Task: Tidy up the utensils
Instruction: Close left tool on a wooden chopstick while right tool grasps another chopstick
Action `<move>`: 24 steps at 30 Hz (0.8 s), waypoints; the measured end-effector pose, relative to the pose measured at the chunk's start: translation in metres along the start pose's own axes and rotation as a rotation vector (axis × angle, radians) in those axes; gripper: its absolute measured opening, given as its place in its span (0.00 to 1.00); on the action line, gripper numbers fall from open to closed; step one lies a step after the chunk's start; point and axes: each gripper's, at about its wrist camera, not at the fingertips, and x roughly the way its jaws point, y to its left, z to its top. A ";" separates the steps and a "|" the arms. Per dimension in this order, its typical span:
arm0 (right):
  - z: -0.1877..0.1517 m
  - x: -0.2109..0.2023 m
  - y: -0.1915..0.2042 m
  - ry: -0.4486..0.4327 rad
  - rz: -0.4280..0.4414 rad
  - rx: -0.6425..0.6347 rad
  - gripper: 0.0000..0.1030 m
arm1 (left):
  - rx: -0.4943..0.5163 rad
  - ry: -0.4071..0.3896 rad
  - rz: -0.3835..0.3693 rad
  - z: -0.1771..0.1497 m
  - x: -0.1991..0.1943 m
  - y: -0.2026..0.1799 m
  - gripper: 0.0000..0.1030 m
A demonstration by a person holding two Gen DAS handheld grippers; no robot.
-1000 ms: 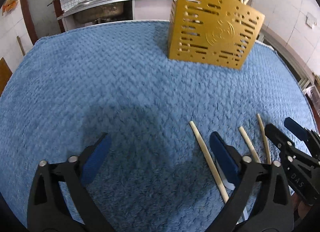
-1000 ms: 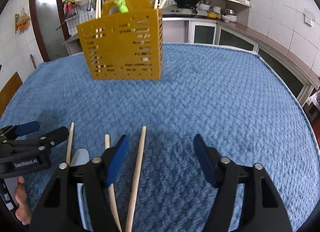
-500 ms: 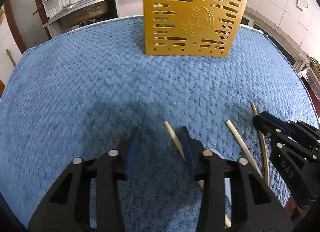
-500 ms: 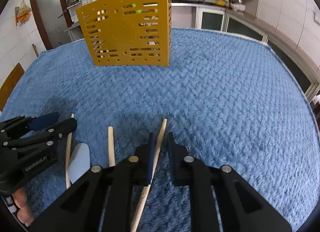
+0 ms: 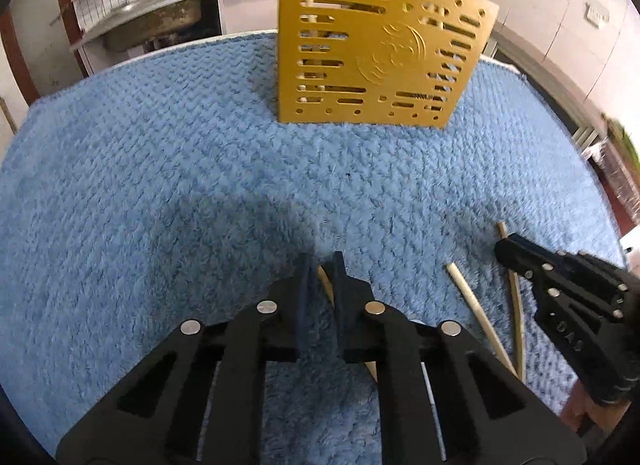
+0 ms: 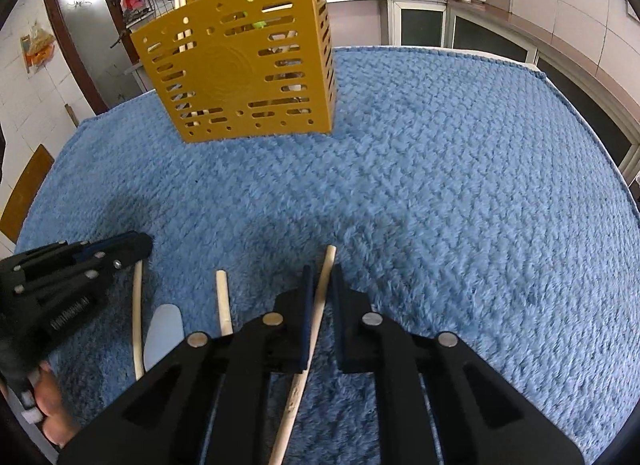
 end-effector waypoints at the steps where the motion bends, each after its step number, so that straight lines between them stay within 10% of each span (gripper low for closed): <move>1: 0.000 0.000 -0.001 0.000 0.001 0.001 0.08 | -0.005 -0.004 -0.008 0.001 -0.004 0.002 0.08; 11: 0.002 0.000 -0.005 0.016 0.023 0.013 0.08 | 0.008 0.073 -0.018 -0.006 -0.011 0.000 0.00; 18: 0.001 0.000 -0.006 0.019 0.031 0.017 0.08 | -0.016 0.079 -0.004 -0.009 -0.008 0.000 0.27; 24: -0.001 0.001 -0.005 0.022 0.021 0.005 0.08 | 0.028 0.079 0.046 -0.011 0.002 -0.015 0.12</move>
